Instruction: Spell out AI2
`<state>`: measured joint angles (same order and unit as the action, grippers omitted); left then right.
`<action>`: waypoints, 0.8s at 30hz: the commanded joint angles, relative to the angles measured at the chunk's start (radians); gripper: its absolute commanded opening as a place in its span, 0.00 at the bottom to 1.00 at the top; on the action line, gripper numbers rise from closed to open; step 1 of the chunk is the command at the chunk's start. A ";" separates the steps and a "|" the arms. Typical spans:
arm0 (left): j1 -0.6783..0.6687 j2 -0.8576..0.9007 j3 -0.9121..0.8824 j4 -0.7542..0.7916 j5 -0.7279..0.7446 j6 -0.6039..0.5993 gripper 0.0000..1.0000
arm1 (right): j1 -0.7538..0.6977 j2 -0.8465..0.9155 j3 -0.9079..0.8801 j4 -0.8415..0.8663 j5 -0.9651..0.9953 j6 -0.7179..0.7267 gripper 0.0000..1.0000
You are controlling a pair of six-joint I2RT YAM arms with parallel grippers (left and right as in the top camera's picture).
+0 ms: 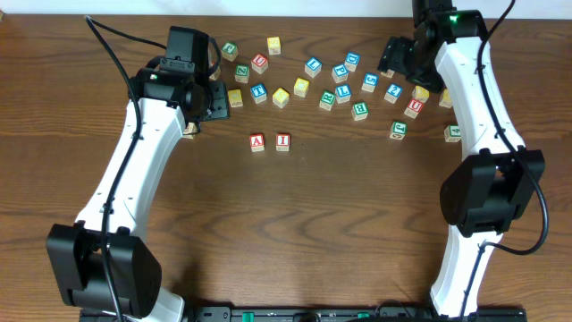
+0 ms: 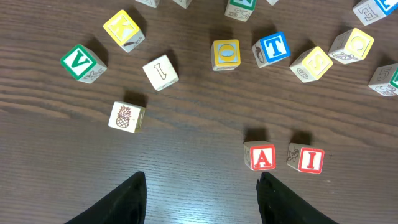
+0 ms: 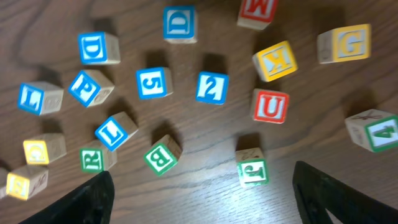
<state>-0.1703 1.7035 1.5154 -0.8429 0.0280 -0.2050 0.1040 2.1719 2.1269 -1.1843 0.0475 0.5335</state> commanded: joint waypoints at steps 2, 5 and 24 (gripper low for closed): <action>0.003 -0.011 0.011 -0.007 0.006 0.016 0.56 | 0.002 0.000 -0.007 0.006 0.052 0.065 0.81; 0.003 -0.011 0.011 -0.010 0.006 0.016 0.56 | 0.002 0.020 -0.012 0.007 0.052 0.069 0.80; 0.003 -0.011 0.011 -0.014 0.006 0.016 0.56 | 0.002 0.187 -0.014 0.052 0.052 0.084 0.58</action>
<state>-0.1703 1.7035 1.5154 -0.8536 0.0280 -0.2050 0.1040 2.3230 2.1174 -1.1400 0.0834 0.6033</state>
